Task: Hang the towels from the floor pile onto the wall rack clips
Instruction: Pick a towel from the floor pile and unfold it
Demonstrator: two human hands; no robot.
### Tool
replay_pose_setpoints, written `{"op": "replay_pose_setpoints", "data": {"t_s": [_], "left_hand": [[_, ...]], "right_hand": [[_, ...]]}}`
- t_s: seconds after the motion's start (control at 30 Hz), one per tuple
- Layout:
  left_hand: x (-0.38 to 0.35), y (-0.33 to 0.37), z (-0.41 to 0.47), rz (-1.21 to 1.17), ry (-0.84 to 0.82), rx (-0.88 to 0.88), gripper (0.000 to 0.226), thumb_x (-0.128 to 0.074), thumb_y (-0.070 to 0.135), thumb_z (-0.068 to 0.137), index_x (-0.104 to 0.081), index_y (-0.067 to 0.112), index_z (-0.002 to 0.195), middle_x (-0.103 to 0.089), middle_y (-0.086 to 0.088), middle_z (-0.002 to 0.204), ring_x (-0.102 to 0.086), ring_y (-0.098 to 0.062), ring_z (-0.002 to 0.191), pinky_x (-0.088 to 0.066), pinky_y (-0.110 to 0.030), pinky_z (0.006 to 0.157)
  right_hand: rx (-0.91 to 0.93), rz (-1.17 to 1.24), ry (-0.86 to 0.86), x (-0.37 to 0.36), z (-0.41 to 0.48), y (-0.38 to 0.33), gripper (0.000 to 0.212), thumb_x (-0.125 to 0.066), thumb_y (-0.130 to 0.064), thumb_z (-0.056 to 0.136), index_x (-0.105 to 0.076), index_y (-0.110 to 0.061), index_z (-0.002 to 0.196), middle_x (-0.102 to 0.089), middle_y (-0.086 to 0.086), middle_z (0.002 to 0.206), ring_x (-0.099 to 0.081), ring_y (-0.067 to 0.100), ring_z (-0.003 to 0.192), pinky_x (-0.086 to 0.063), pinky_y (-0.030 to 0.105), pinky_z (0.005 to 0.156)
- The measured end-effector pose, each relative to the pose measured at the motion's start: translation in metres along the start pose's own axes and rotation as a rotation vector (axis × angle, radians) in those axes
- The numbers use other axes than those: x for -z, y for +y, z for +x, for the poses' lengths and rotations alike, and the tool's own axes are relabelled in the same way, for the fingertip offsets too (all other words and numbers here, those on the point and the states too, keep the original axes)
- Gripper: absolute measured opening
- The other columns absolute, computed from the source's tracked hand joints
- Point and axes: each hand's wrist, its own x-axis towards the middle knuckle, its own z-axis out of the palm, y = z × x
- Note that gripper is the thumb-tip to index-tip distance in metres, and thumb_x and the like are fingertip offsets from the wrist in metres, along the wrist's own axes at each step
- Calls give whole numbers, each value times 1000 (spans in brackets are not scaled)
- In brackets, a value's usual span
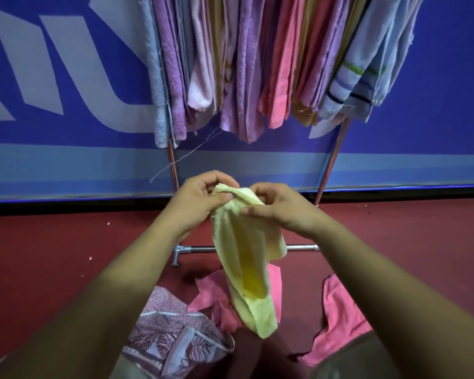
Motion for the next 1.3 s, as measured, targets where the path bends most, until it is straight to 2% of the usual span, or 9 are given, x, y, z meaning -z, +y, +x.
{"op": "replay_pose_setpoints", "data": {"t_s": [0.23,0.4,0.57,0.7,0.87,1.0,1.1,1.2,1.3], "left_hand": [[13,4,5,-58,148,-35,22,-63,0,91,-71,21,90,-70,-2,78,-62,-13,70,-50,-26,71],[36,3,6,214,208,-46,33,-59,-4,92,-74,25,87,-71,13,87,-61,-4,84,-43,-26,86],[41,-1,8,253,307,-9,28,-63,5,91,-75,30,89,-67,22,81,-58,4,78,-41,-21,80],[46,1,7,301,380,-68,11,-72,16,86,-74,26,92,-66,21,75,-57,-4,77,-45,-24,78],[61,-10,7,560,442,-103,27,-67,21,84,-67,32,108,-65,11,86,-61,-15,79,-49,-32,78],[63,-8,7,664,594,-36,14,-63,13,89,-68,25,90,-63,10,78,-58,-14,75,-40,-26,70],[61,-9,5,721,636,84,8,-61,17,91,-66,22,87,-63,4,79,-59,-20,80,-37,-26,69],[59,-15,6,816,541,194,9,-54,20,92,-62,17,89,-63,-2,84,-57,-24,80,-35,-29,63],[60,-18,6,994,398,268,9,-50,20,90,-58,15,89,-62,-7,86,-57,-28,79,-39,-32,61]], "right_hand": [[-71,-375,-36,11,6,5,31,-81,-36,82,-69,-7,81,-64,-4,69,-55,5,64,-46,29,63],[-255,-651,-112,31,6,25,31,-82,-48,75,-76,-18,77,-64,-5,63,-54,5,60,-47,26,62],[-241,-729,-73,37,10,36,20,-79,-33,75,-71,-15,79,-68,4,80,-60,17,67,-48,30,64],[-271,-824,-5,46,10,36,25,-79,-32,76,-64,-12,77,-58,-1,68,-51,16,62,-41,30,57],[-411,-935,84,58,7,43,33,-70,-24,82,-51,-18,56,-50,2,57,-49,23,61,-33,27,48],[-428,-862,293,68,7,49,22,-50,-15,87,-48,-13,65,-53,7,66,-55,31,68,-36,31,55],[-378,-675,494,69,8,50,17,-43,-18,95,-50,-14,81,-63,10,71,-66,25,51,-46,29,52],[-300,-547,660,69,9,48,13,-48,-16,96,-55,-12,85,-62,7,61,-62,13,40,-40,21,42],[-279,-391,748,71,11,47,10,-56,-7,85,-62,-10,78,-65,8,59,-61,17,44,-43,24,47]]}}
